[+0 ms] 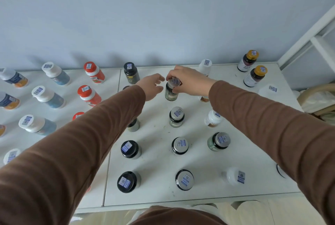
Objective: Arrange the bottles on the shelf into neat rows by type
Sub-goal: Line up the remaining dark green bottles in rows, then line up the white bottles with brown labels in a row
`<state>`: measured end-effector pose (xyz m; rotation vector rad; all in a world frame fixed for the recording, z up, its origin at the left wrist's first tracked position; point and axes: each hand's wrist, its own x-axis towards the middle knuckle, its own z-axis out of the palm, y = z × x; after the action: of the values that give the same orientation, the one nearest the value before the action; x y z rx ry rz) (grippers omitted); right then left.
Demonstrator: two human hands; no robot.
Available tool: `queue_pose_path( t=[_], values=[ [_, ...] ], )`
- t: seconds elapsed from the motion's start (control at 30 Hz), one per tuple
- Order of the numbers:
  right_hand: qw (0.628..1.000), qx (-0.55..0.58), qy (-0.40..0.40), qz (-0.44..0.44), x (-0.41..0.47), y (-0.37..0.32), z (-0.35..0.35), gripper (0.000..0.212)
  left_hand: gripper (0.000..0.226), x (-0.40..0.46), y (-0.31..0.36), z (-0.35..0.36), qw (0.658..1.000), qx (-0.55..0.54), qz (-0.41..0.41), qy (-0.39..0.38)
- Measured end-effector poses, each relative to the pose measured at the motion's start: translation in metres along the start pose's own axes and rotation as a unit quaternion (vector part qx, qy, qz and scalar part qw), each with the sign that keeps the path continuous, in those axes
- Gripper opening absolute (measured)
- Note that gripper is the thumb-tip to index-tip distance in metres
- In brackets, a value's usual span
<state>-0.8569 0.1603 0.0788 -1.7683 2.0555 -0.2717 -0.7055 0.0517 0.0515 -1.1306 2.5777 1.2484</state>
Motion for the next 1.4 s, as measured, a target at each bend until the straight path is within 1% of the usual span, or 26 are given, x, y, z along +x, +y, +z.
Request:
queue_pose_path(
  t=[0.1,0.17,0.3,0.37,0.47,0.53,0.73,0.97,1.1,1.2,1.27,1.33,1.4],
  values=[
    [0.999,-0.039,0.002,-0.003,0.001,-0.005,0.014,0.043,0.038,-0.013,0.001,-0.007,0.998,0.056,0.017,0.011],
    [0.999,-0.050,0.005,0.004,0.000,-0.006,0.021,0.046,0.038,-0.024,0.002,-0.009,0.997,0.065,0.025,0.013],
    [0.999,-0.041,0.013,0.026,-0.010,-0.009,0.027,0.061,0.037,-0.047,0.001,-0.011,0.997,0.066,0.033,0.017],
    [0.998,-0.030,0.041,0.031,-0.022,-0.013,0.025,0.063,0.036,-0.061,0.001,-0.011,0.995,0.081,0.045,0.038],
    [0.994,-0.004,0.101,0.039,-0.054,-0.019,0.017,0.053,0.037,-0.085,0.010,-0.008,0.987,0.122,0.079,0.069],
    [0.991,0.013,0.123,0.042,-0.083,-0.023,0.013,0.048,0.039,-0.103,0.019,-0.004,0.981,0.143,0.107,0.077],
    [0.986,0.023,0.157,0.044,-0.178,-0.028,0.008,0.038,0.042,-0.155,0.047,0.032,0.968,0.164,0.164,0.092],
    [0.980,0.039,0.189,0.039,-0.278,0.001,0.025,0.027,0.045,-0.212,0.082,0.104,0.954,0.192,0.207,0.100],
    [0.977,0.059,0.203,0.040,-0.327,0.029,0.052,0.023,0.042,-0.243,0.093,0.155,0.955,0.182,0.197,0.127],
    [0.970,0.082,0.224,0.050,-0.355,0.044,0.075,0.019,0.038,-0.259,0.089,0.191,0.963,0.159,0.168,0.138],
    [0.970,0.086,0.220,0.052,-0.374,0.056,0.096,0.018,0.036,-0.267,0.085,0.223,0.968,0.159,0.142,0.133],
    [0.978,0.064,0.195,0.049,-0.388,0.065,0.118,0.023,0.039,-0.272,0.079,0.254,0.971,0.176,0.104,0.128],
    [0.986,0.025,0.160,0.044,-0.397,0.073,0.138,0.036,0.052,-0.274,0.071,0.281,0.973,0.181,0.064,0.130]
  ],
)
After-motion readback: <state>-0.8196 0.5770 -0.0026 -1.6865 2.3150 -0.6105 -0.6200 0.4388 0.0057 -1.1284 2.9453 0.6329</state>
